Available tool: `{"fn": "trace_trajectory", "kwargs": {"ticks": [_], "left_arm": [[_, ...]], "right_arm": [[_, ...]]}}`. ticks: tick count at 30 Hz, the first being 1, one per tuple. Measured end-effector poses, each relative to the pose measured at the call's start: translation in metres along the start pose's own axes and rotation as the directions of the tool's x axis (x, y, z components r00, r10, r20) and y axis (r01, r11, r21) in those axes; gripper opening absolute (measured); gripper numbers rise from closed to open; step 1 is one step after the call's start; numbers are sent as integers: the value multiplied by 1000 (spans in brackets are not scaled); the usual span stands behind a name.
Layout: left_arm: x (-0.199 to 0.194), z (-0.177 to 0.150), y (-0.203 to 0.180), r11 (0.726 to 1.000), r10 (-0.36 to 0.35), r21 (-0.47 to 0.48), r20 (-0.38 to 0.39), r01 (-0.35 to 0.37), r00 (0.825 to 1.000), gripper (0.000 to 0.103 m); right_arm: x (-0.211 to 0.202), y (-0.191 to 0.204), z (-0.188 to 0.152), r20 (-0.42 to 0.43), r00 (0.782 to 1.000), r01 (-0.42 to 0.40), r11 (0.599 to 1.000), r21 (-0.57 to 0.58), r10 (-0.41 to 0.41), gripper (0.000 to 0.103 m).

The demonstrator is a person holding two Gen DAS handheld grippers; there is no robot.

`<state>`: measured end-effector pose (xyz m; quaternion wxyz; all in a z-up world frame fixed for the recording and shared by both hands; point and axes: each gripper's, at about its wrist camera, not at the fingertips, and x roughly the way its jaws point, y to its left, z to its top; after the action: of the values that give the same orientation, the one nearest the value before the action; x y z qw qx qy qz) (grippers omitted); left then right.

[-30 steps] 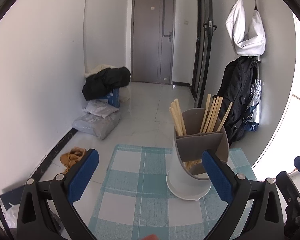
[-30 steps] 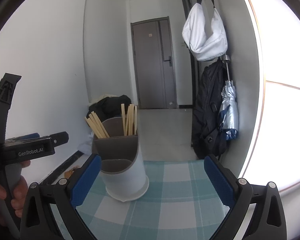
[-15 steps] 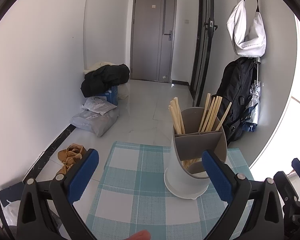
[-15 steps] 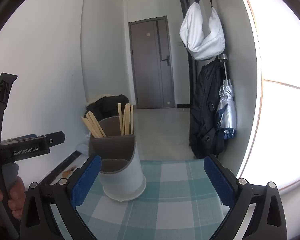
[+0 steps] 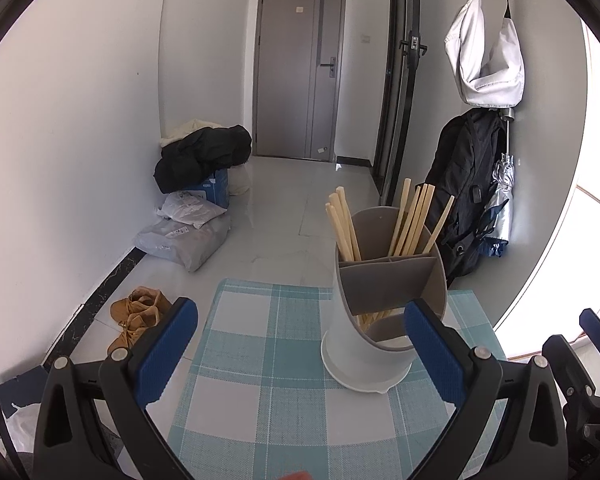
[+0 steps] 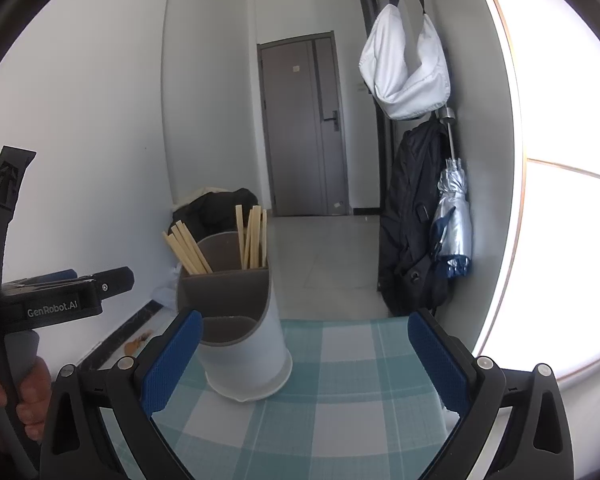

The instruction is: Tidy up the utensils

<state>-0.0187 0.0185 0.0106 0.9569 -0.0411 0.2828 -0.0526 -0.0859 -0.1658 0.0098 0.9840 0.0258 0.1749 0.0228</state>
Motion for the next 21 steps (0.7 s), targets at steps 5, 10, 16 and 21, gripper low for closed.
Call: {"fn": "trace_trajectory", "kwargs": {"ticks": [5,10,16,21], "left_arm": [[0,0,1,1000,8,-3,3,-8,1000,101],[0,0,0,1000,13,-1,1,-13,1000,101],[-1,-1,1,1000,20,-4,2,-20,1000,101],[0,-1,1,1000,23,-3,-1,-23,1000,101]], "right_arm": [[0,0,0,0,1000,2,1000,-2,-2,103],[1,0,0,-2,1000,3,1000,-1,-3,103],[0,1,-1,-3,1000,4,1000,-2,-4,103],[-2,1,-2,-6,1000,8,1000,-3,-8,103]]}}
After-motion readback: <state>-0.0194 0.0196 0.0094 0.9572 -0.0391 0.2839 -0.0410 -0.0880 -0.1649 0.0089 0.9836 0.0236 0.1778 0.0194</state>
